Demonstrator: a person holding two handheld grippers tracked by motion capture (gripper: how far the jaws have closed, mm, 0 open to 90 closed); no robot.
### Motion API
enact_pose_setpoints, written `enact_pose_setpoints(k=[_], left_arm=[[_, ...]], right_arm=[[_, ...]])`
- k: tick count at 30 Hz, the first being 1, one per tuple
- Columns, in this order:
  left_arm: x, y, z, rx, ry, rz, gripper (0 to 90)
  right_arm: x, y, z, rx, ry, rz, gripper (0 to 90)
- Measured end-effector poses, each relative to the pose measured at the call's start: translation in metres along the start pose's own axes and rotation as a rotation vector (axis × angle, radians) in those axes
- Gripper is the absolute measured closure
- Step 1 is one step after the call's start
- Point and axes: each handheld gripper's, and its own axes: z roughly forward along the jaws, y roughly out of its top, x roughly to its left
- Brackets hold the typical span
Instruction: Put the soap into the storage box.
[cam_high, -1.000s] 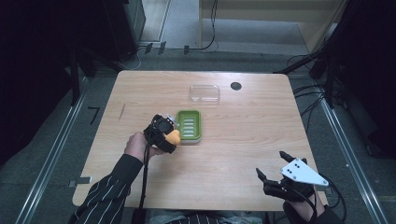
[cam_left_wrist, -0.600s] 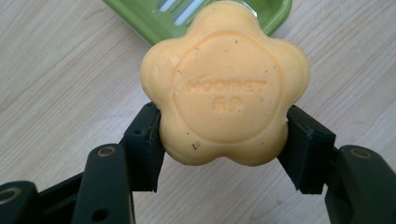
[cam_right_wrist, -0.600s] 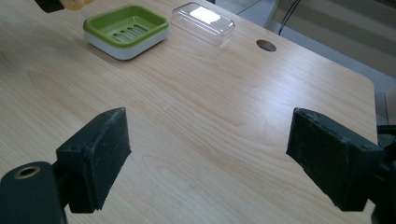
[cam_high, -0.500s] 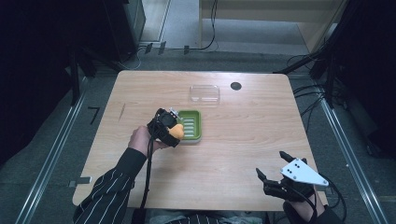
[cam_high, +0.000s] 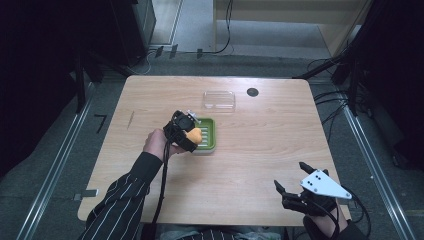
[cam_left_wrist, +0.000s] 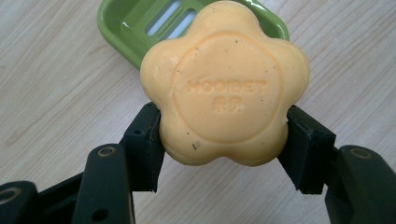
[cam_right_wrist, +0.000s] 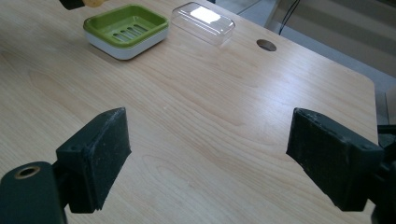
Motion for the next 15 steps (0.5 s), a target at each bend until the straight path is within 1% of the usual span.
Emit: enact_pose_setpoints(k=[7, 9, 10, 11, 15], left_arm=[[0.0, 0.011, 0.003, -0.003, -0.002, 0.014, 39.3], [0.001, 0.013, 0.003, 0.0, -0.003, 0.01, 39.3], [0.002, 0.014, 0.003, 0.004, -0.001, 0.018, 39.3], [0.002, 0.016, 0.004, 0.001, -0.002, 0.015, 39.3], [0.003, 0.021, 0.008, 0.016, 0.0, 0.027, 39.3]], right_arm=[[0.0, 0.0, 0.0, -0.002, 0.0, -0.001, 13.6], [0.0, 0.0, 0.0, -0.002, 0.0, 0.0, 13.6], [0.0, 0.0, 0.0, -0.002, 0.0, 0.001, 13.6], [0.0, 0.0, 0.0, -0.002, 0.0, 0.001, 13.6], [0.0, 0.0, 0.0, -0.003, -0.001, 0.001, 13.6]])
